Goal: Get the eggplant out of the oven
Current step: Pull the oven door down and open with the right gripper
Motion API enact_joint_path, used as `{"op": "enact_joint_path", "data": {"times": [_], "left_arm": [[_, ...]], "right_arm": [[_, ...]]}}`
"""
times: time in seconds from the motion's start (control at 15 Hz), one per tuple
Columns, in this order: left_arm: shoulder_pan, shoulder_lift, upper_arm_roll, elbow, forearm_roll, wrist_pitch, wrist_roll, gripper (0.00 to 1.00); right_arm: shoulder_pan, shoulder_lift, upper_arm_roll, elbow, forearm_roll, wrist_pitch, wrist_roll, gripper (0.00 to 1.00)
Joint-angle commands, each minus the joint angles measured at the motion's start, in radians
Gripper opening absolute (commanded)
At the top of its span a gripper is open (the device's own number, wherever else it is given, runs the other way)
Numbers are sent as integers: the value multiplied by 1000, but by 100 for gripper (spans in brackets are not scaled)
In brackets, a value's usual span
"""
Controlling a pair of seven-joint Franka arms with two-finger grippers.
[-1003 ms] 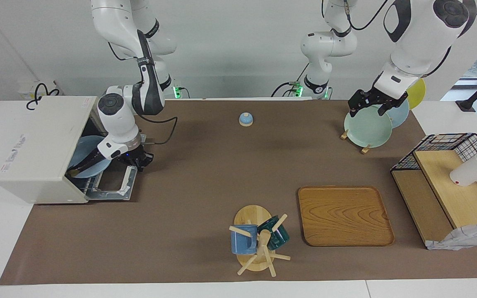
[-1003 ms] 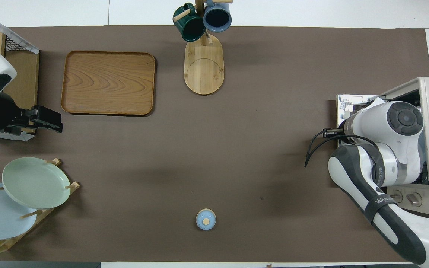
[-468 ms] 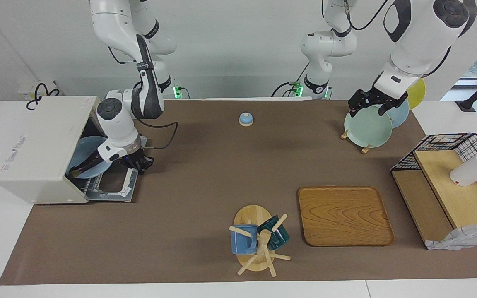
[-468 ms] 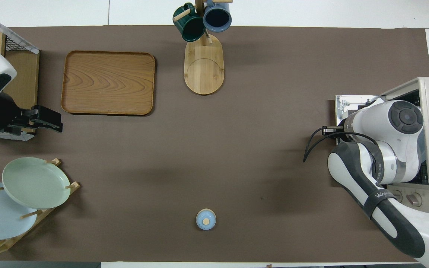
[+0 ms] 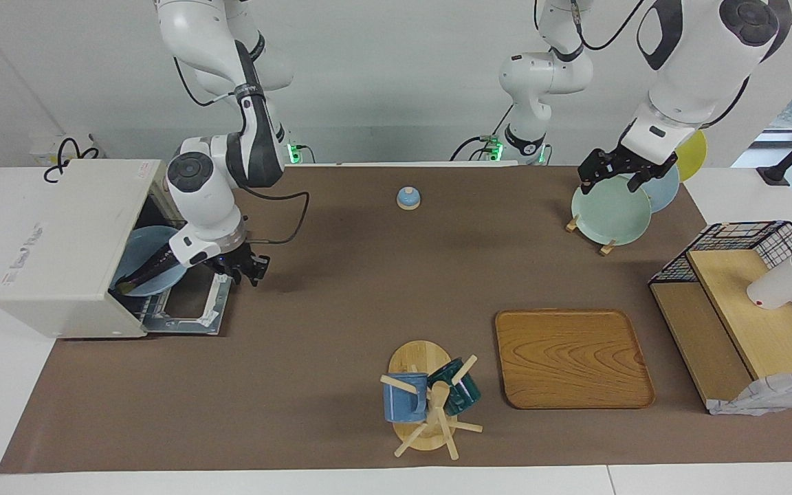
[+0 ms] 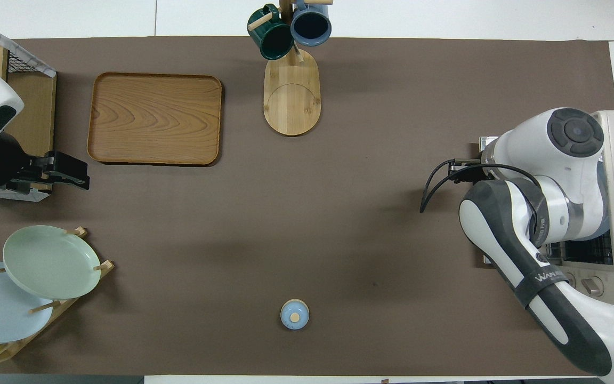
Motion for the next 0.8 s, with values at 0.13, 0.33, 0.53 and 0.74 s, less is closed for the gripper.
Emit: {"op": "enact_joint_path", "data": {"times": [0.13,0.33,0.53,0.74], "left_arm": [[7,-3,-2,7,16,-13,5,100],[7,-3,-2,7,16,-13,7,100],[7,-3,-2,7,16,-13,5,100],[7,-3,-2,7,16,-13,5,100]], "right_arm": [[-49,-28,-12,49,-112,-125,-65,43],[-125,-28,-12,44,-112,-128,-188,43],[-134,-36,-18,31,-110,-128,-208,43],[-143,-48,-18,-11,-110,-96,-269,39]]}}
